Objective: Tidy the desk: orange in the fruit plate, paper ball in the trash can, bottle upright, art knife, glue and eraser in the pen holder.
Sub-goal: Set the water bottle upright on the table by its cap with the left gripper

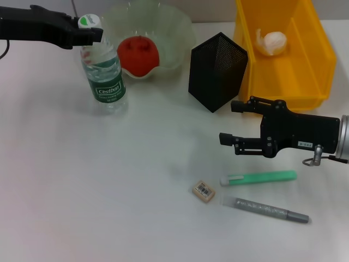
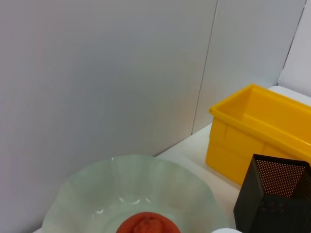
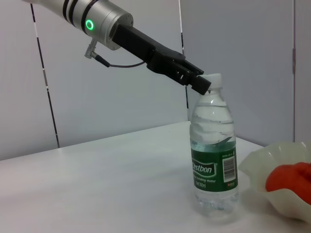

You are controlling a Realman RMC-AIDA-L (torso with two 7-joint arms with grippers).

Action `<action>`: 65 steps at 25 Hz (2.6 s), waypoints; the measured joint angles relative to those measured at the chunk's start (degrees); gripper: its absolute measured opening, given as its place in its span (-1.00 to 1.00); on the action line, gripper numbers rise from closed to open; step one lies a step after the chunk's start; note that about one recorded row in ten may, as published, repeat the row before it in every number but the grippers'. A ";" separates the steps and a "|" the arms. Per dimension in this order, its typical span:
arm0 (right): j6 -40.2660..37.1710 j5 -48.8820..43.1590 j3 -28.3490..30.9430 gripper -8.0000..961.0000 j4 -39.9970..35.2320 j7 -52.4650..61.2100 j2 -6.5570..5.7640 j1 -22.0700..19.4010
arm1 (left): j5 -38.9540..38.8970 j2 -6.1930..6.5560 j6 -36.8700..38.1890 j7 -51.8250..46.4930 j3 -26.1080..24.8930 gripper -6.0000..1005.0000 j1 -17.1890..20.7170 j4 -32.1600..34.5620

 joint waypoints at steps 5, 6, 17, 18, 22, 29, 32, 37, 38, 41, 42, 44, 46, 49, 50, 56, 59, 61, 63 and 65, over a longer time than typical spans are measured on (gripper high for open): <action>0.00 0.00 0.00 0.73 0.00 0.00 -0.10 0.06 | 0.00 0.00 -0.88 0.55 0.01 -0.12 -0.03 -0.55; 0.00 0.00 0.00 0.73 0.00 0.00 -0.10 0.06 | 0.00 0.00 -1.21 0.71 0.09 -0.12 -0.04 -0.64; 0.02 0.00 0.00 0.73 0.00 0.05 -0.14 0.18 | 0.45 -0.09 -2.85 1.43 0.59 -0.12 -0.28 -2.90; 0.04 0.00 0.00 0.73 0.00 0.05 -0.14 0.17 | 0.45 -0.09 -2.85 1.43 0.59 -0.12 -0.28 -2.90; 0.10 0.00 0.00 0.73 0.00 0.08 -0.15 0.18 | 0.45 -0.09 -2.90 1.43 0.60 -0.12 -0.35 -3.01; 0.24 0.00 0.00 0.73 0.00 0.09 -0.14 0.18 | 0.45 -0.09 -2.91 1.92 0.57 -0.12 -0.40 -3.00; 0.26 0.00 0.00 0.73 0.00 0.10 -0.14 0.18 | 0.46 -0.09 -2.94 1.97 0.56 -0.12 -0.40 -2.99; 0.27 0.00 0.00 0.73 0.00 0.09 -0.14 0.18 | 0.45 -0.09 -2.97 2.25 0.55 -0.12 -0.29 -2.99; 0.27 0.00 0.00 0.73 0.00 0.09 -0.15 0.18 | 0.46 -0.09 -2.97 2.42 0.55 -0.12 -0.25 -2.99; 0.27 0.00 0.00 0.73 0.00 0.09 -0.15 0.18 | 0.38 -0.20 -2.97 2.85 0.55 -0.12 -0.07 -2.99; 0.27 0.00 0.00 0.73 0.00 0.09 -0.15 0.18 | 0.33 -0.21 -2.97 2.87 0.55 -0.12 -0.06 -2.99; 0.27 0.00 0.00 0.73 0.00 0.11 -0.15 0.18 | 0.21 -0.22 -2.97 2.88 0.55 -0.12 -0.02 -2.99; 0.25 0.00 0.00 0.73 0.00 0.24 -0.14 0.18 | 0.21 -0.23 -2.97 2.89 0.55 -0.12 -0.02 -2.99; 0.20 0.00 0.00 0.73 0.00 0.40 -0.14 0.18 | 0.22 -0.25 -2.97 2.90 0.55 -0.12 -0.02 -2.99; 0.19 0.00 0.00 0.73 0.00 0.41 -0.15 0.18 | 0.18 -0.26 -2.97 2.91 0.55 -0.12 -0.02 -2.99; 0.18 0.00 0.00 0.73 0.00 0.42 -0.15 0.21 | 0.16 -0.26 -2.97 2.94 0.55 -0.12 -0.04 -2.99; 0.19 0.00 0.00 0.73 0.00 0.43 -0.14 0.25 | 0.11 -0.26 -2.97 3.02 0.55 -0.12 -0.04 -2.99; 0.20 0.00 0.00 0.73 0.00 0.45 -0.14 0.26 | 0.08 -0.30 -2.97 3.23 0.55 -0.12 -0.04 -2.99; 0.22 0.00 0.00 0.73 0.00 0.50 -0.14 0.27 | 0.08 -0.44 -2.97 3.57 0.55 -0.12 -0.04 -3.00; 0.23 0.00 0.00 0.73 0.00 0.52 -0.14 0.27 | 0.09 -0.44 -2.99 3.58 0.55 -0.12 -0.04 -3.05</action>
